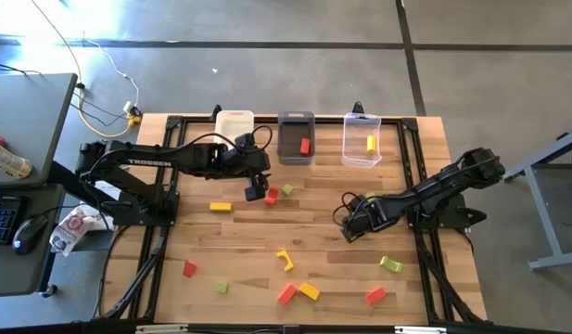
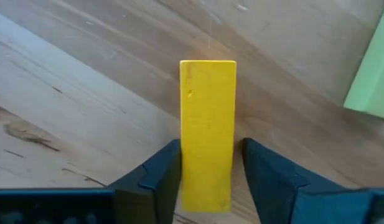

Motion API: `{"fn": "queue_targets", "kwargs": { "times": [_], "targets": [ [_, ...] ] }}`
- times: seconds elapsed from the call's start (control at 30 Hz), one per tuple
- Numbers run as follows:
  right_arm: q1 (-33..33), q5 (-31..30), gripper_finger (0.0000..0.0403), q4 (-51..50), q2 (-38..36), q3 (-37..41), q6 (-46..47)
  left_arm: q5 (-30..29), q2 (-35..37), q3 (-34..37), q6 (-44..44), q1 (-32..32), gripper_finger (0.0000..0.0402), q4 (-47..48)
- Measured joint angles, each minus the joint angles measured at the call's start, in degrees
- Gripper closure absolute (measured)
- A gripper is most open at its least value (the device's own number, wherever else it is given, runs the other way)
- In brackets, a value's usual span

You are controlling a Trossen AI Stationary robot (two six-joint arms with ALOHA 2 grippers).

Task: Sort & place blocks by color
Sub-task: Put the yellow block into the transparent bin

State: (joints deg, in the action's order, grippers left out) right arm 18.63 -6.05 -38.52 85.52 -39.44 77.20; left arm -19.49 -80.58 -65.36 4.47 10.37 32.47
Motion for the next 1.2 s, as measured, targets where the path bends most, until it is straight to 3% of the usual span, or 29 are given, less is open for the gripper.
{"fn": "queue_targets", "kwargs": {
  "times": [0.2, 0.4, 0.67, 1.2],
  "targets": [
    [0.0, -0.3, 0.0330, -0.1, -0.2, -0.1, -0.1, 0.0, 0.0, 0.0, 0.2, 0.0, 0.0186, 0.0],
    [0.0, -0.2, 0.0330, 0.2, -2.0, 0.2, -0.7, 0.0, 0.0, 0.0, 0.2, 0.0, 0.0186, 0.0],
    [-1.3, -5.9, 0.0330, -0.9, -9.3, 0.2, -3.5, -0.5, 0.0, 0.0, 1.1, 0.0, 0.0186, 0.3],
    [-15.1, -21.6, 0.0330, 0.5, -22.6, 0.1, -23.9, -1.8, 0.0, 0.0, 4.8, 0.1, 0.0186, 1.2]
  ]
}}
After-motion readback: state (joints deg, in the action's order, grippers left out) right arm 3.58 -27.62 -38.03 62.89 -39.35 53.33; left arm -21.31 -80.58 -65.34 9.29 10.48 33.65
